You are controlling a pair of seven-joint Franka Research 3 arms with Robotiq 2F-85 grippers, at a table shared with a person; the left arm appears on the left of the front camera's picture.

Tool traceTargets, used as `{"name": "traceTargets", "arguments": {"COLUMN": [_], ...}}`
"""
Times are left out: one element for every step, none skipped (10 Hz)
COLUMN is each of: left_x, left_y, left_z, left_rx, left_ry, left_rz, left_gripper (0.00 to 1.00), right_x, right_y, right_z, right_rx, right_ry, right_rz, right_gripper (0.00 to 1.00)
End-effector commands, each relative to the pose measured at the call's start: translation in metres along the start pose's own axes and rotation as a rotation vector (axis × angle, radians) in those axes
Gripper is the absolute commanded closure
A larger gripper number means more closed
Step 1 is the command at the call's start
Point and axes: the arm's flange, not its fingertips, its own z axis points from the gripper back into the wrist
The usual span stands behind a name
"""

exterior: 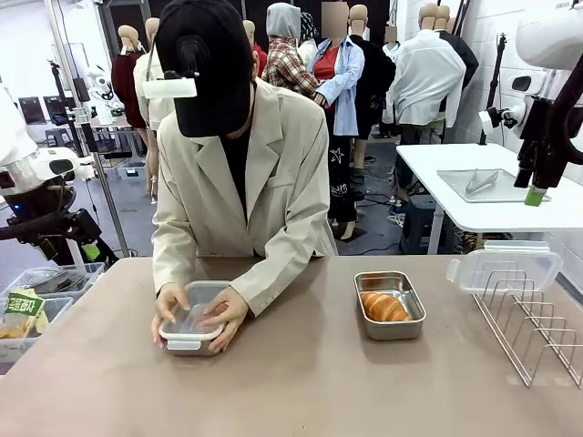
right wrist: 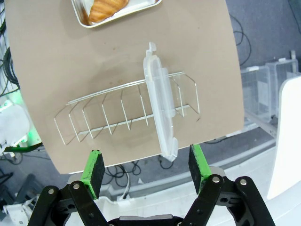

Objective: Place the bread in airtight containers.
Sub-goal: Pick up one Airtight Container lid and hand it to the human.

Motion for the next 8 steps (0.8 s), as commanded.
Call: {"name": "traceTargets", "arguments": {"left_x": [0.0001, 0.0001, 0.0001, 0.0001, 0.0001, 0.0001, 0.0001, 0.0001], "left_y": [0.0015, 0.0015, 0.0015, 0.0015, 0.0015, 0.0015, 0.0015, 0.0015], "left_z": [0.0006, 0.0006, 0.0006, 0.0006, 0.0006, 0.0006, 0.0006, 0.0006], "left_rx": [-0.003, -0.003, -0.003, -0.003, -0.003, -0.003, -0.003, -0.003], "left_ry": [-0.002, -0.002, -0.002, -0.002, -0.002, -0.002, -0.002, -0.002], "left_rz": [0.002, 0.002, 0.002, 0.002, 0.002, 0.002, 0.002, 0.002], "left_gripper": [0.00, 0.00, 0.00, 0.00, 0.00, 0.00, 0.00, 0.00], "right_x": [-0.0015, -0.0015, -0.0015, -0.0015, -0.0015, -0.0015, -0.0015, -0.0015], "right_y": [0.0012, 0.0012, 0.0012, 0.0012, 0.0012, 0.0012, 0.0012, 0.0012], "right_z": [-0.0001, -0.0001, -0.0001, -0.0001, -0.0001, -0.0001, -0.0001, -0.0001], "right_rx": [-0.001, -0.001, -0.001, -0.001, -0.001, -0.001, -0.001, -0.001], "right_ry": [0.011, 0.011, 0.011, 0.011, 0.011, 0.011, 0.011, 0.011], "right_rz": [0.003, 0.003, 0.003, 0.003, 0.003, 0.003, 0.003, 0.003], "right_gripper": [0.11, 0.11, 0.11, 0.11, 0.11, 0.11, 0.11, 0.11]}}
